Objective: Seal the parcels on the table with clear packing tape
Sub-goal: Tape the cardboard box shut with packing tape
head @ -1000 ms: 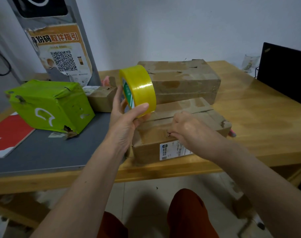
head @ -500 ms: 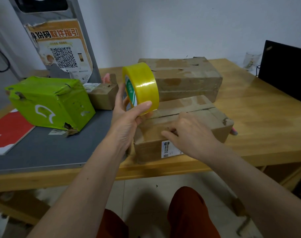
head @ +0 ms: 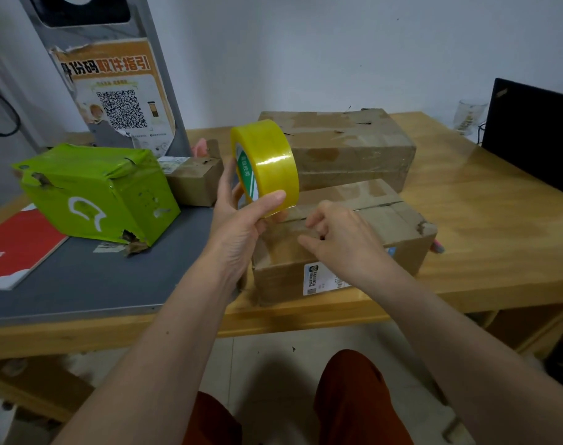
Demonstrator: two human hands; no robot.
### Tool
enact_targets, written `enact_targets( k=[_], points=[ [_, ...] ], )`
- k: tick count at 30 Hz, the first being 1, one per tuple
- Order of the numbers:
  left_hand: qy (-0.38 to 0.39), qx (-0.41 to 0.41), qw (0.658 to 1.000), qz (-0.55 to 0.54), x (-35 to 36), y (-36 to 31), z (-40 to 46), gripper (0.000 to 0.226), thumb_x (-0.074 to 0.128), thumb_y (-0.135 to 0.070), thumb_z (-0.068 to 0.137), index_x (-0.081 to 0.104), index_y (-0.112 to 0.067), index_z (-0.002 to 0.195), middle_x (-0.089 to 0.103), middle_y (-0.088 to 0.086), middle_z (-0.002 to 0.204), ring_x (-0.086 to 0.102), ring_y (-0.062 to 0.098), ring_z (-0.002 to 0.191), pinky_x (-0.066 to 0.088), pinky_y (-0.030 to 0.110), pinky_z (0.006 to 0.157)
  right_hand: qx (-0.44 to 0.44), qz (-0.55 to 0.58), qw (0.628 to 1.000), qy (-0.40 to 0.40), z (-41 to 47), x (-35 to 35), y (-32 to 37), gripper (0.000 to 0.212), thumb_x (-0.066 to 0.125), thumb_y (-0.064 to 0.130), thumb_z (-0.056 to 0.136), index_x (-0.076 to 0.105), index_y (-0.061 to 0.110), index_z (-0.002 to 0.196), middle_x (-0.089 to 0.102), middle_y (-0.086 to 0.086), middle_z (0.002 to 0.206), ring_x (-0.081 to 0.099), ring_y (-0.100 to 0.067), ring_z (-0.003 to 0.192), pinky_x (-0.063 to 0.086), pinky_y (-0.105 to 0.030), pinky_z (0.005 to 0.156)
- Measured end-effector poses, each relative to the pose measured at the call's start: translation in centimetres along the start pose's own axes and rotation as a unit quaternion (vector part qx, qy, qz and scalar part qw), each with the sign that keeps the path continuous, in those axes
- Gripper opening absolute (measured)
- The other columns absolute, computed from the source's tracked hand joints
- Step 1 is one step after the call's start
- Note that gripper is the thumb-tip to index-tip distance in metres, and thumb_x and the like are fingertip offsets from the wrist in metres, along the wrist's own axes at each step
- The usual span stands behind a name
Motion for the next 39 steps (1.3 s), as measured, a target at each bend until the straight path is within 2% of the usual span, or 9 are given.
enact_targets(
  k=[2, 11, 15, 21, 27, 30, 32, 36, 39],
  points=[
    [-0.001, -0.003, 1.0, -0.003, -0.1, 0.0, 0.0, 0.111, 0.09, -0.013, 0.058, 0.034, -0.036, 0.151, 0.049, 0.007, 0.145, 0.065, 0.024, 0.116, 0.058, 0.036, 0.079, 0.014, 0.042, 0.999, -0.008, 0.3, -0.4, -0.4, 0.002, 0.069, 0.018, 0.089, 0.069, 0.02, 0.09, 0.063, 0.009, 0.08, 0.061, -0.006, 0.08, 0.05, -0.023, 0.071],
    [0.008, -0.015, 1.0, 0.017, -0.5, 0.2, 0.2, 0.115, 0.093, -0.017, 0.055, 0.034, -0.04, 0.15, 0.048, 0.004, 0.147, 0.061, 0.026, 0.122, 0.057, 0.042, 0.087, 0.028, 0.049, 0.998, 0.023, 0.7, -0.9, -1.2, 0.016, 0.07, 0.014, 0.088, 0.073, 0.018, 0.072, 0.063, 0.01, 0.066, 0.053, 0.001, 0.057, 0.035, -0.011, 0.053],
    [0.005, -0.016, 1.0, 0.025, -0.4, 0.2, 0.3, 0.117, 0.093, -0.018, 0.053, 0.033, -0.041, 0.151, 0.047, 0.002, 0.146, 0.061, 0.026, 0.123, 0.058, 0.042, 0.088, 0.024, 0.042, 0.998, 0.037, 0.8, -1.3, -1.2, 0.016, 0.063, 0.007, 0.092, 0.075, 0.013, 0.082, 0.067, 0.007, 0.074, 0.062, -0.004, 0.071, 0.043, -0.012, 0.057],
    [0.008, -0.008, 0.999, 0.05, -0.3, 0.1, 0.0, 0.116, 0.093, -0.018, 0.057, 0.031, -0.042, 0.152, 0.047, -0.003, 0.145, 0.061, 0.022, 0.123, 0.057, 0.043, 0.091, -0.038, -0.071, 0.996, -0.046, -0.2, 0.5, -1.5, 0.023, 0.057, -0.006, 0.084, 0.07, 0.001, 0.067, 0.064, -0.013, 0.065, 0.061, -0.021, 0.064, 0.047, -0.02, 0.059],
    [0.002, 0.001, 0.998, 0.056, 0.3, -0.1, 0.2, 0.115, 0.094, -0.015, 0.058, 0.031, -0.042, 0.151, 0.047, -0.005, 0.144, 0.061, 0.022, 0.121, 0.058, 0.043, 0.088, -0.02, -0.024, 0.997, -0.068, -0.5, 0.0, -1.7, 0.021, 0.06, 0.005, 0.092, 0.077, 0.017, 0.094, 0.066, 0.008, 0.08, 0.058, -0.005, 0.074, 0.034, -0.003, 0.054],
    [-0.007, 0.005, 0.998, 0.064, 0.9, -0.4, 0.4, 0.113, 0.09, -0.013, 0.058, 0.032, -0.042, 0.15, 0.048, -0.008, 0.14, 0.06, 0.02, 0.12, 0.059, 0.043, 0.087, -0.032, -0.049, 0.989, -0.133, -0.9, 0.0, -2.7, 0.014, 0.062, 0.013, 0.093, 0.072, 0.018, 0.1, 0.053, 0.01, 0.08, 0.052, -0.008, 0.081, 0.039, -0.015, 0.061],
    [-0.007, 0.006, 0.998, 0.064, 1.4, -0.5, 0.6, 0.112, 0.088, -0.015, 0.056, 0.033, -0.041, 0.15, 0.048, -0.01, 0.137, 0.06, 0.018, 0.118, 0.06, 0.043, 0.086, -0.106, -0.095, 0.973, -0.184, -1.6, 0.3, -3.4, 0.015, 0.062, 0.02, 0.092, 0.07, 0.015, 0.103, 0.052, 0.003, 0.089, 0.048, -0.014, 0.091, 0.043, -0.027, 0.07],
    [0.003, 0.004, 0.998, 0.068, 2.2, -0.6, 1.1, 0.111, 0.087, -0.018, 0.053, 0.034, -0.042, 0.147, 0.049, -0.017, 0.128, 0.06, 0.016, 0.115, 0.06, 0.037, 0.08, -0.164, -0.221, 0.953, -0.129, -2.9, 2.2, -5.3, 0.045, 0.053, 0.043, 0.09, 0.064, 0.017, 0.124, 0.056, -0.013, 0.124, 0.05, -0.03, 0.114, 0.044, -0.045, 0.09],
    [0.004, -0.004, 0.998, 0.065, 2.4, -0.4, 1.2, 0.114, 0.088, -0.019, 0.052, 0.032, -0.042, 0.149, 0.048, -0.016, 0.128, 0.059, 0.017, 0.118, 0.06, 0.039, 0.081, -0.143, -0.258, 0.948, -0.12, -3.2, 2.9, -6.4, 0.052, 0.044, 0.046, 0.093, 0.059, 0.012, 0.13, 0.055, -0.018, 0.129, 0.049, -0.034, 0.12, 0.043, -0.049, 0.095]
  ],
)
Point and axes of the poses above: each hand's wrist, its own z-axis towards the middle knuckle, its own x-axis out of the palm, y = z × x, the point moved 1 cm from there along z, towards the middle knuckle
